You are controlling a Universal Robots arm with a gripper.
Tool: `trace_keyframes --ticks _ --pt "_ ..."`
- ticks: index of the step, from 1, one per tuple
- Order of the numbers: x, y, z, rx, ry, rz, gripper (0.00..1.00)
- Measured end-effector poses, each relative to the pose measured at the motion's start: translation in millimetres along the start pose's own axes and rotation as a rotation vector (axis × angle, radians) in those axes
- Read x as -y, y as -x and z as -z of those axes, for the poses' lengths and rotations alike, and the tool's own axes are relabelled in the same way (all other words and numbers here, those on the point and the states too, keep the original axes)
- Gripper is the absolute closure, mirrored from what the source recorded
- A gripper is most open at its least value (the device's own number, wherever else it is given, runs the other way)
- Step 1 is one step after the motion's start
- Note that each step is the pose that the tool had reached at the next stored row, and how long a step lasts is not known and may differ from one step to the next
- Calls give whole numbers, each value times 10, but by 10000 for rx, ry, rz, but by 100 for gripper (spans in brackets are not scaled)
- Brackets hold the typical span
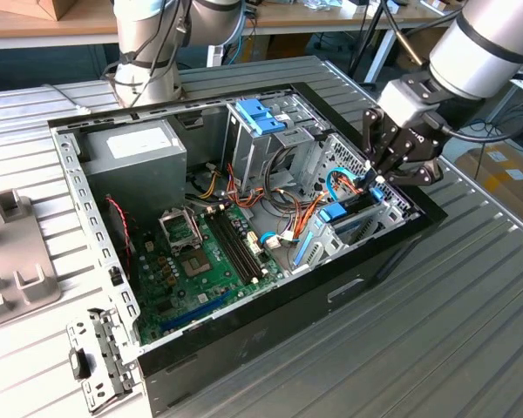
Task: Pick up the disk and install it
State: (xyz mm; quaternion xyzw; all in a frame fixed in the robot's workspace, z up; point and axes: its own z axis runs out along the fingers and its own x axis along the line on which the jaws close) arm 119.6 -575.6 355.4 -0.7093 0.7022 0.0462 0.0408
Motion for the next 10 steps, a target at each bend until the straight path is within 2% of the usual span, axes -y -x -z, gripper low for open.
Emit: trace_keyframes --ticks 10 --pt "105 11 95 23 18 -3 89"
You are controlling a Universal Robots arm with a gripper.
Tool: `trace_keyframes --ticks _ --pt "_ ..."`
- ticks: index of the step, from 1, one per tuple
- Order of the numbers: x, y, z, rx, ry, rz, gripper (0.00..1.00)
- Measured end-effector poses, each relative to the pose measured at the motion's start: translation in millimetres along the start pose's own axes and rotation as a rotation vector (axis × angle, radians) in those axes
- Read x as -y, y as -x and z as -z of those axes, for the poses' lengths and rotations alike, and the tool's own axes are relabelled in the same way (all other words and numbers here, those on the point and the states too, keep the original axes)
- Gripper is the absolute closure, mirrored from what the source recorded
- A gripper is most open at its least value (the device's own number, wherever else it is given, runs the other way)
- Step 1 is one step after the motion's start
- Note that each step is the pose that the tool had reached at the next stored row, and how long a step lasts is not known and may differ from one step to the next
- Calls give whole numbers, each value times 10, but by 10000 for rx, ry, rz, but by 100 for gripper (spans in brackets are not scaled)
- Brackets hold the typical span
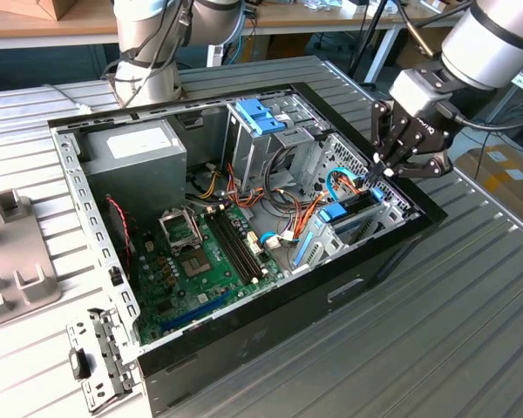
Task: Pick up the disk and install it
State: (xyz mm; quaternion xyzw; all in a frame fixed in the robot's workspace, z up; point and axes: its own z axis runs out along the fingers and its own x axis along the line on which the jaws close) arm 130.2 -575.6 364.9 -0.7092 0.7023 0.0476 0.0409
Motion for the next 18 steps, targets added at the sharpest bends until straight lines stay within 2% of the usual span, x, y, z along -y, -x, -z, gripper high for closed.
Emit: trace_keyframes --ticks 7,18 --pt "23 2 17 4 4 0 89" --pt "25 2 17 4 4 -1 89"
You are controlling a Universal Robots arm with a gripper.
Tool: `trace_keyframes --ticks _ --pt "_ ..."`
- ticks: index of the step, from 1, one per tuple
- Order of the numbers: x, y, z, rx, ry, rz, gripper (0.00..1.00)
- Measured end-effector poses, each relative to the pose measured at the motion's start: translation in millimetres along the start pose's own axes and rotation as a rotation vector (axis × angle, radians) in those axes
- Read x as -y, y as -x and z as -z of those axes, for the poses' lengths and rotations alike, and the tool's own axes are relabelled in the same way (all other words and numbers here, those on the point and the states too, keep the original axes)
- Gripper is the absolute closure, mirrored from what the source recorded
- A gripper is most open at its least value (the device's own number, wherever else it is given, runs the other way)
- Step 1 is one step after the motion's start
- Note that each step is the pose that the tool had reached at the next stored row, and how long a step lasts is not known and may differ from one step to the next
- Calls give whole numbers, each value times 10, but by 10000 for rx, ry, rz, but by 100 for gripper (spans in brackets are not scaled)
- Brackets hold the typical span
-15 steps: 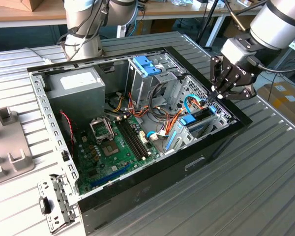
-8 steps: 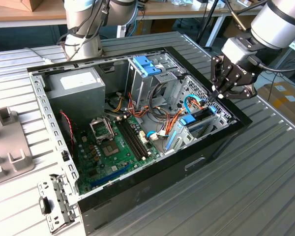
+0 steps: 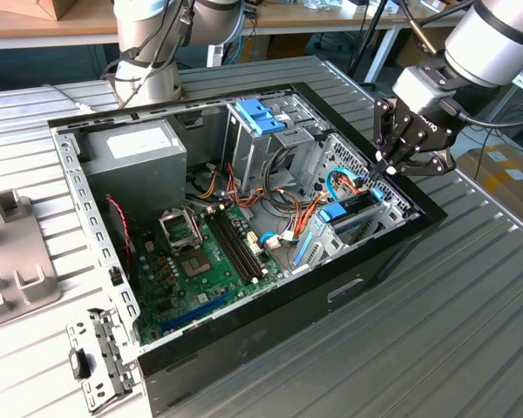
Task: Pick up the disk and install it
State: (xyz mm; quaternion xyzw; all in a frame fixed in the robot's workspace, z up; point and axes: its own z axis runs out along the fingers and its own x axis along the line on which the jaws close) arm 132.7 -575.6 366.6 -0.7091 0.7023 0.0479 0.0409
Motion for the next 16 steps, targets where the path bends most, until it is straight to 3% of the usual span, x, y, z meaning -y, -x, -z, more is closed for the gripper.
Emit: trace_keyframes --ticks 4,6,7,8,10,11,16 --pt "0 0 0 0 0 0 83" --pt "1 0 0 0 0 0 71" --pt "1 0 0 0 0 0 71" --pt "1 0 0 0 0 0 64" --pt "1 0 0 0 0 0 64" --pt "1 0 0 0 0 0 58" --pt "1 1 15 2 0 0 58"
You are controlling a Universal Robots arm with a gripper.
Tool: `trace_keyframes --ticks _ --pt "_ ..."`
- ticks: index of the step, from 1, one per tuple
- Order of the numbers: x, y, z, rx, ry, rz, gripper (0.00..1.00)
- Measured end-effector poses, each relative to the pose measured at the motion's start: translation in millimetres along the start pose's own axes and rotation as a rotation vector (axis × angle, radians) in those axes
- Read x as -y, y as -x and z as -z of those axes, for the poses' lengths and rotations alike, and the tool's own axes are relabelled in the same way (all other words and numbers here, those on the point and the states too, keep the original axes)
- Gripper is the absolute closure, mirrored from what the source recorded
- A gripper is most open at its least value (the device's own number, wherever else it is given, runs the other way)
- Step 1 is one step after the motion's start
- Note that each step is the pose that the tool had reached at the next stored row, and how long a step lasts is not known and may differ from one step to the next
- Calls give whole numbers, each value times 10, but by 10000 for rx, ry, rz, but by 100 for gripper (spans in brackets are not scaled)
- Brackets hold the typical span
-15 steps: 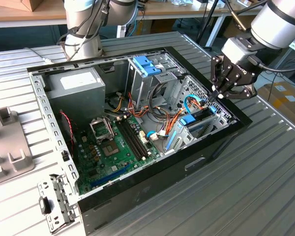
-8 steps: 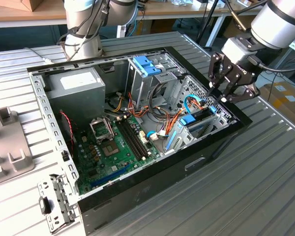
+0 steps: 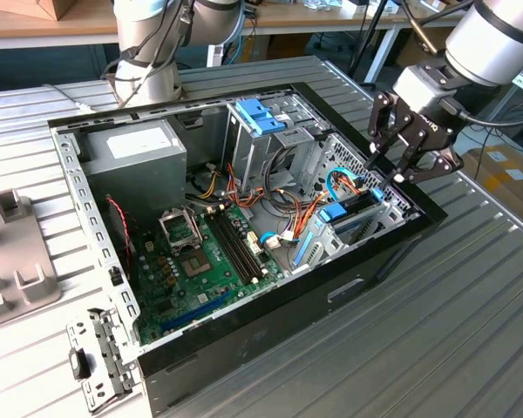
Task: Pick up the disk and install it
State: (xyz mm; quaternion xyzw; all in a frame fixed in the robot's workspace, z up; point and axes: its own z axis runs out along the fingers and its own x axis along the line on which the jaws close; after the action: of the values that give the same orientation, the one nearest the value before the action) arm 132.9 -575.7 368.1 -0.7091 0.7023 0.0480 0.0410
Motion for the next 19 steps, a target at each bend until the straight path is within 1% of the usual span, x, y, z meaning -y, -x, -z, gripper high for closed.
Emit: trace_keyframes --ticks 2,7,9,12,14,19 --pt "0 4 29 27 0 0 58" --pt "-1 10 74 94 -1 1 58" --pt "-1 16 119 137 -1 1 58" --pt "-1 20 153 160 -1 2 58" --pt "-1 21 165 172 -1 2 58" --pt "-2 28 218 224 -2 2 58"
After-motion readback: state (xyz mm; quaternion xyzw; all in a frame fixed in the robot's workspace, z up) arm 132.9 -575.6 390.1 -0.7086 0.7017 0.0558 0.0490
